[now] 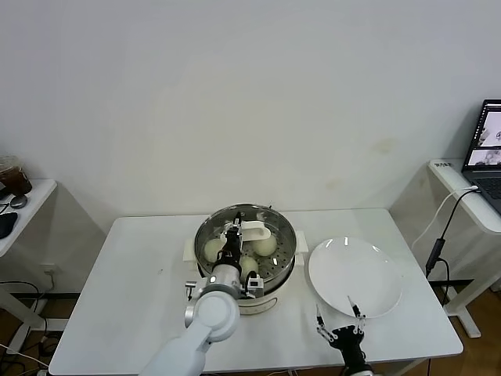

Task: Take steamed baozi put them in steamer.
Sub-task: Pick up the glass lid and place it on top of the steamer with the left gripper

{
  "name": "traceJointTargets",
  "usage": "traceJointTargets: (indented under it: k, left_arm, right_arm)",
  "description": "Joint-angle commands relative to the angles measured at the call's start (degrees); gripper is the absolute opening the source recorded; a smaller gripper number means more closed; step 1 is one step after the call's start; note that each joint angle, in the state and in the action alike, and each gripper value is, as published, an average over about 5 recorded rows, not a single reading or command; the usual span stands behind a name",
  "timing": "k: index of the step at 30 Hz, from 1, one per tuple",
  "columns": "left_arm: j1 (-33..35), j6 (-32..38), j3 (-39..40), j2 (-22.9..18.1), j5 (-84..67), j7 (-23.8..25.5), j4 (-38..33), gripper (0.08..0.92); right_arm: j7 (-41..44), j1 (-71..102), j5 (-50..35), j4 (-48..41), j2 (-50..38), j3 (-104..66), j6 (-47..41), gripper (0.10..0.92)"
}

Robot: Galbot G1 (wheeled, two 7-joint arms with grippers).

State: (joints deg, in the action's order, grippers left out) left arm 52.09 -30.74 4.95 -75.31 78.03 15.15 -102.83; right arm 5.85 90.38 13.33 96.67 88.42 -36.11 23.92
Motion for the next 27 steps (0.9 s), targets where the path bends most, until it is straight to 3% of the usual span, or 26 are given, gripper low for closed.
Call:
traceJointTargets:
  k: [1, 8, 13, 17, 21, 27]
  left_arm:
    - [0.50, 0.10, -0.36, -0.39, -0.14, 0.09, 0.15, 0.175]
    - [2.43, -0.26, -1.33, -0.54, -2.95, -0.82, -3.49, 0.211]
    - [8.27, -0.04, -3.97, 0.46, -14.20, -4.05, -11.15, 0.353]
    - [14.37, 1.91, -6.18, 2.49, -29.42, -9.79, -17.44, 0.466]
    - [24.05, 13.03, -13.85, 2.61, -42.03, -15.50, -22.92, 0.578]
    - [43.77, 34.43, -33.54, 3.38, -69.85, -23.79, -28.99, 0.750]
  right_arm:
    - [0.00, 0.02, 0.03, 0.02, -0.04, 0.16, 0.01, 0.823]
    - [0.02, 0.11, -0.04, 0.16, -0.10, 0.39, -0.10, 0.823]
    - [0.18, 0.57, -0.35, 0.37, -0.53, 0.16, -0.01, 0.823]
    - [0.32, 0.93, -0.59, 0.52, -0.94, 0.19, -0.04, 0.823]
    - [0.48, 1.29, -1.40, 1.16, -1.52, 0.61, -0.10, 0.823]
    - [1.49, 1.85, -2.97, 2.06, -1.96, 0.43, -0.22, 0.823]
